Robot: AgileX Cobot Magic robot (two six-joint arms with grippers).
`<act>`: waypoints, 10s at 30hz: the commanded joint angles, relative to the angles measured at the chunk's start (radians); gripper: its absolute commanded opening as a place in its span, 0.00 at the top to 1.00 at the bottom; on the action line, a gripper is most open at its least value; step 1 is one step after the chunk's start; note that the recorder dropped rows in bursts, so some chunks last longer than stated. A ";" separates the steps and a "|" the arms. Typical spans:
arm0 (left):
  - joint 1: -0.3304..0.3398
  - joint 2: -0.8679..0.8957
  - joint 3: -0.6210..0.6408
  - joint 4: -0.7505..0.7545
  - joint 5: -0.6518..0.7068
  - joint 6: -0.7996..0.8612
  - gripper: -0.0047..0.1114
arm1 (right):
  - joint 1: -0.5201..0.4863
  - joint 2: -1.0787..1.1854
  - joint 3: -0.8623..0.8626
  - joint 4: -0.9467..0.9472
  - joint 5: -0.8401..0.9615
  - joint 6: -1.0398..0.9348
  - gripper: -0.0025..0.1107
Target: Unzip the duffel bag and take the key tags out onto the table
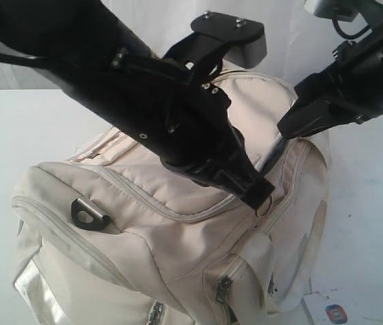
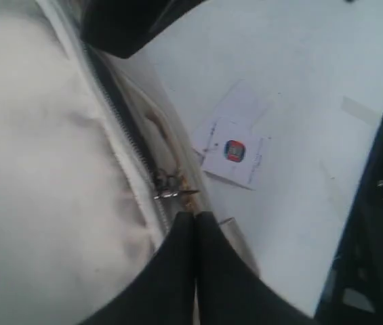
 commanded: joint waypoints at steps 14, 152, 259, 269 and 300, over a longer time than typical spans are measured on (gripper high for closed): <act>-0.132 0.021 0.007 -0.095 -0.202 1.388 0.55 | -0.006 -0.002 -0.008 -0.075 -0.026 -0.005 0.68; -0.281 0.227 -0.016 0.933 0.078 0.277 0.49 | -0.006 -0.002 -0.008 -0.100 -0.011 0.001 0.68; 0.163 -0.240 0.583 1.516 0.115 -0.296 0.96 | -0.004 0.001 0.027 0.037 -0.086 -0.150 0.54; 0.416 -0.245 0.542 1.456 -0.017 -0.426 0.89 | -0.004 0.001 0.027 0.055 -0.080 -0.157 0.54; 0.413 -0.361 0.513 -0.478 -0.147 0.307 0.43 | 0.279 0.124 0.027 0.120 -0.422 -0.956 0.39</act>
